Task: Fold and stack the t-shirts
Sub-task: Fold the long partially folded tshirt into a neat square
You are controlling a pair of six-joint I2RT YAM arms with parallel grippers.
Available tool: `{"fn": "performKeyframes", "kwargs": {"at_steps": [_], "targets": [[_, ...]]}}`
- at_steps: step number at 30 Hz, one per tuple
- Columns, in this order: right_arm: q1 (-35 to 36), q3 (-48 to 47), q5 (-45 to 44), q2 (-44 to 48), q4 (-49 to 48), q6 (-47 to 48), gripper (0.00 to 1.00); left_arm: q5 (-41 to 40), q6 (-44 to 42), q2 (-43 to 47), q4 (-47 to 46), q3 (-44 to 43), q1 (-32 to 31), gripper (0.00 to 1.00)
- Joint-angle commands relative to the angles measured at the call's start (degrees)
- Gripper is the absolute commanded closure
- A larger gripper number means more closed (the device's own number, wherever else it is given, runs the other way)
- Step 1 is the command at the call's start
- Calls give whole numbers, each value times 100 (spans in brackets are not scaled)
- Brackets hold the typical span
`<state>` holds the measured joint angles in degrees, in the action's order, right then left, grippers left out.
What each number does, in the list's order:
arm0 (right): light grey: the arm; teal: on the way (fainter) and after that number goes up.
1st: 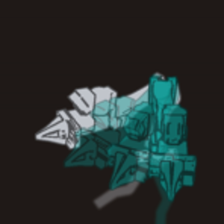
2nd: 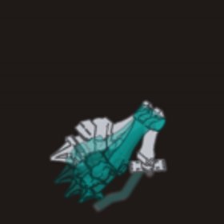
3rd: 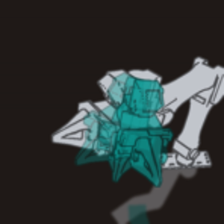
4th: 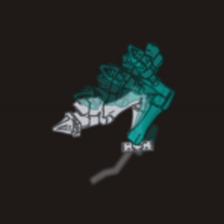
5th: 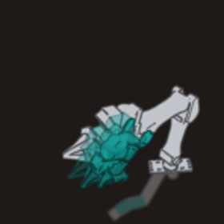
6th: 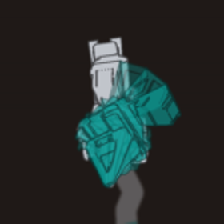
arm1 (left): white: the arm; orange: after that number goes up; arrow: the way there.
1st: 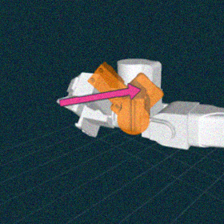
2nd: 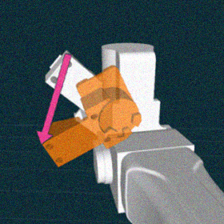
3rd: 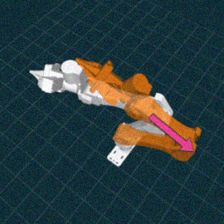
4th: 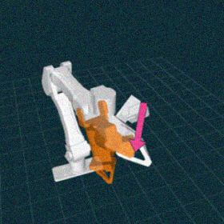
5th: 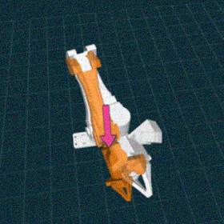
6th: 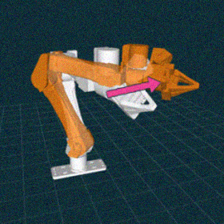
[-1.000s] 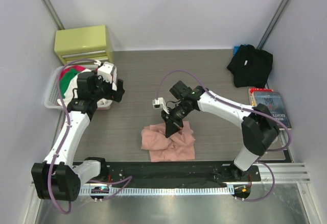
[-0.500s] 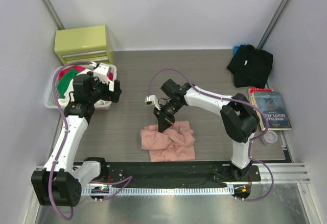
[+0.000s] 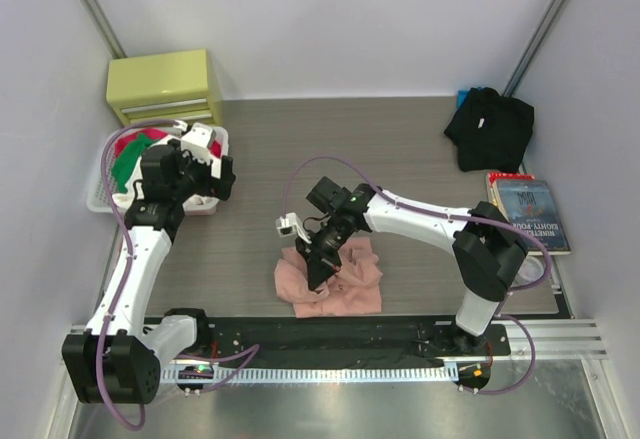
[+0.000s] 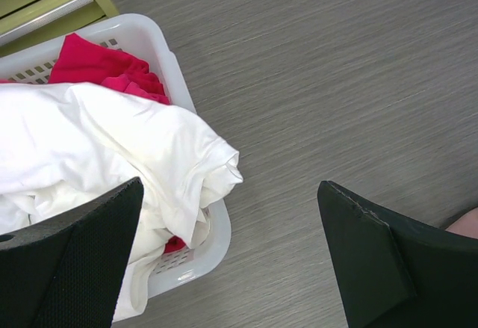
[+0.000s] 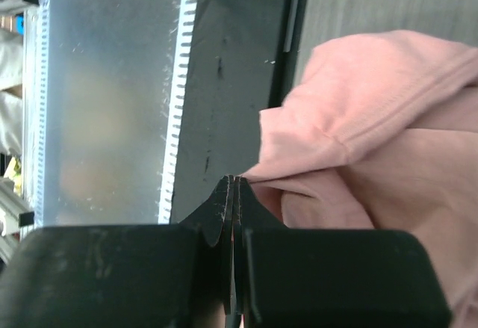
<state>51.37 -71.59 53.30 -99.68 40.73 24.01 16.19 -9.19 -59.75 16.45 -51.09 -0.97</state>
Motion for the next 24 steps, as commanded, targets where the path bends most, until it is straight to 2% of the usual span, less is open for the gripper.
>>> {"fn": "performKeyframes", "kwargs": {"at_steps": [1, 8, 13, 17, 24], "targets": [[83, -30, 128, 133, 224, 279, 99, 7, -92, 147, -300, 99, 71, 0], [-180, -381, -496, 748, 313, 385, 99, 69, -83, 200, -353, 213, 80, 0], [-1321, -373, -347, 687, 277, 481, 99, 87, -92, 262, -414, 336, 71, 0], [-1762, -259, -381, 188, 181, 666, 99, 104, -74, 218, -432, 345, 71, 0], [-1789, -627, -390, -911, -188, 517, 99, 95, -109, 183, -414, 328, 80, 0]]}}
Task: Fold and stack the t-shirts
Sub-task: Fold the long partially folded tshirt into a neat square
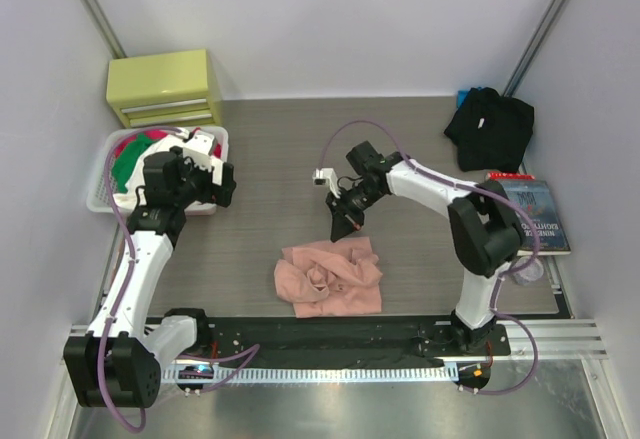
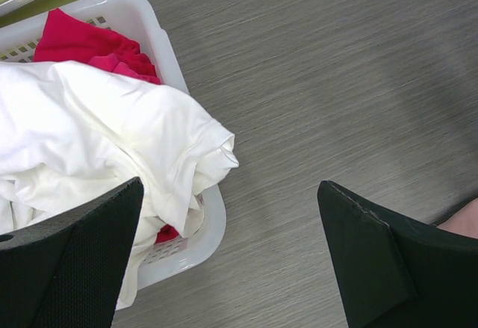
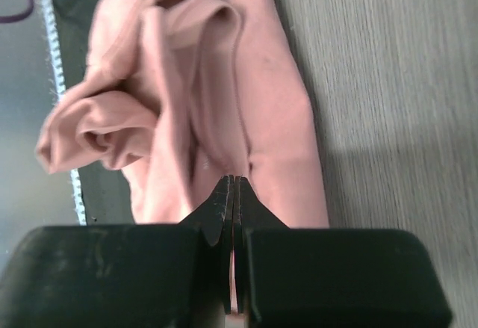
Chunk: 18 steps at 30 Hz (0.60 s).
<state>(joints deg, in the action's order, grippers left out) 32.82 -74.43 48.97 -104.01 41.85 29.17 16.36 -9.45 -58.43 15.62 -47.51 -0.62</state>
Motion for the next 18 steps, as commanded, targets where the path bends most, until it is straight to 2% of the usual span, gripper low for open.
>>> {"fn": "performKeyframes", "kwargs": {"at_steps": [1, 5, 8, 18], "targets": [[67, -413, -10, -567, -361, -25, 99, 60, -92, 51, -331, -31, 45, 0], [84, -642, 42, -814, -361, -122, 99, 25, -136, 51, -340, -4, 45, 0], [137, -433, 95, -648, -352, -122, 99, 8, -171, 43, -340, -13, 36, 0], [752, 552, 438, 732, 77, -52, 99, -36, -180, -28, -349, -75, 36, 0]]}}
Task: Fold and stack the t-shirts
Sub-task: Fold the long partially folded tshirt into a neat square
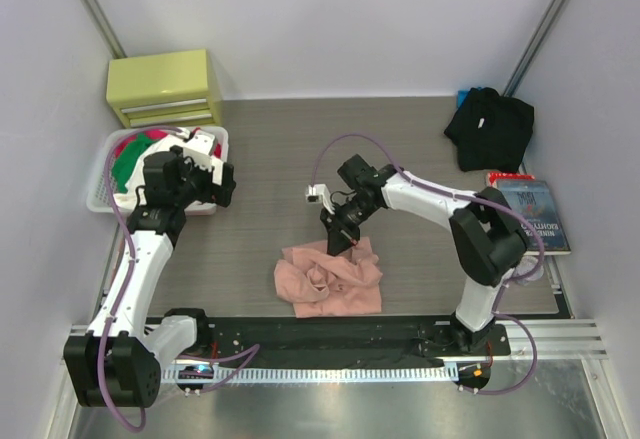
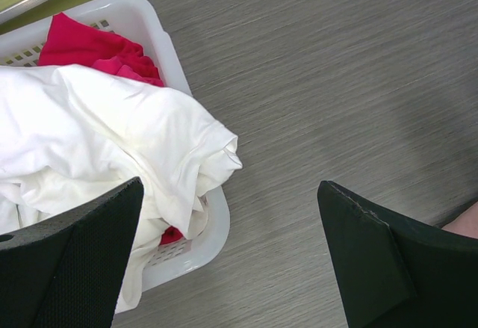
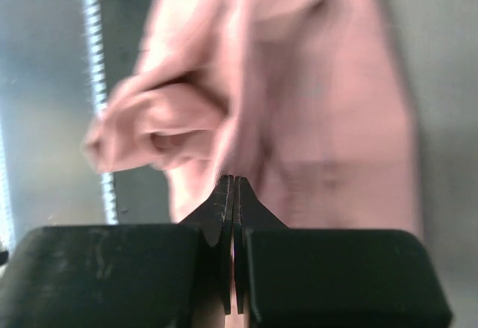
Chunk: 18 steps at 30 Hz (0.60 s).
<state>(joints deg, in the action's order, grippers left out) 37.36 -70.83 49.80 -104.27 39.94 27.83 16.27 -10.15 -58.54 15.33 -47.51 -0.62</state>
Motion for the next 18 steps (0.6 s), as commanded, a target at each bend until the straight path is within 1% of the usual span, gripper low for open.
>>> {"fn": "performKeyframes", "kwargs": {"at_steps": [1, 3, 4, 7, 9, 10, 11, 14, 15, 16, 18], "targets": [[454, 218, 346, 846, 486, 151, 99, -28, -110, -17, -312, -75, 36, 0], [613, 271, 459, 960, 715, 248, 99, -36, -101, -26, -320, -83, 36, 0], [788, 263, 530, 987, 1012, 310, 99, -45, -110, -8, -320, -83, 45, 0], [1044, 332, 828, 1084, 1322, 363, 99, -45, -101, 53, -320, -57, 36, 0], [1176, 412, 795, 1241, 1314, 345, 99, -45, -101, 89, -312, -40, 36, 0], [1177, 421, 638, 1277, 1279, 345, 99, -37, -92, 97, -320, -31, 193, 0], [1177, 368, 514, 1321, 1262, 337, 99, -45, -92, 124, -320, -22, 212, 0], [1046, 228, 154, 1400, 999, 275, 99, -28, -83, 176, -312, 13, 229, 0], [740, 192, 170, 1409, 885, 240, 99, -19, -83, 194, -320, 13, 238, 0], [563, 166, 214, 1366, 623, 136, 99, -19, -66, 203, -320, 31, 238, 0], [290, 17, 31, 1252, 480, 204, 99, -1, -66, 212, -320, 48, 247, 0]]}}
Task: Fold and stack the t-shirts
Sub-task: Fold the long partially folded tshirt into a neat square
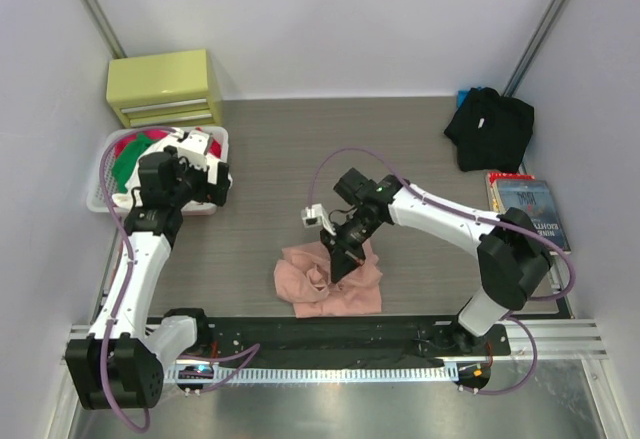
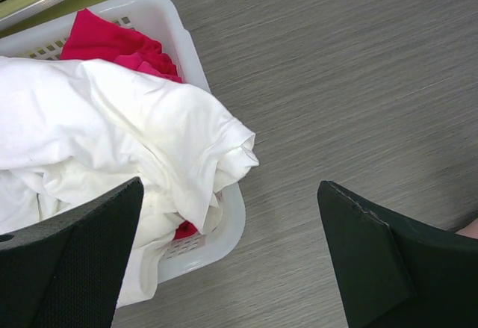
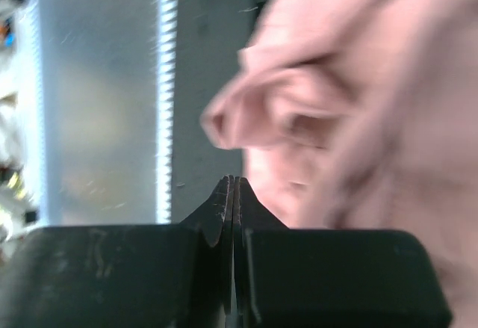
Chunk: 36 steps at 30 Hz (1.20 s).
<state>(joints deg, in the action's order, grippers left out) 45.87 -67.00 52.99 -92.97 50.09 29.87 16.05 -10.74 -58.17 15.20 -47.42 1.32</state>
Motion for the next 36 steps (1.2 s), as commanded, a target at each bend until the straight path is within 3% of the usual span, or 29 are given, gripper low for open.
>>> {"fn": "performKeyframes", "kwargs": {"at_steps": [1, 9, 15, 29, 36], "targets": [[-605, -410, -385, 60, -622, 45, 99, 21, 2, 175, -299, 48, 61, 0], [-676, -665, -535, -1361, -1141, -130, 99, 108, -24, 157, -307, 128, 87, 0], [-272, -683, -562, -1883, -1273, -121, 99, 65, -59, 157, -299, 110, 79, 0], [-8, 143, -571, -82, -1467, -771, 99, 91, -68, 78, -325, 119, 87, 0], [194, 424, -342, -90, -1247, -745, 99, 29, -77, 43, -307, 31, 96, 0]]}}
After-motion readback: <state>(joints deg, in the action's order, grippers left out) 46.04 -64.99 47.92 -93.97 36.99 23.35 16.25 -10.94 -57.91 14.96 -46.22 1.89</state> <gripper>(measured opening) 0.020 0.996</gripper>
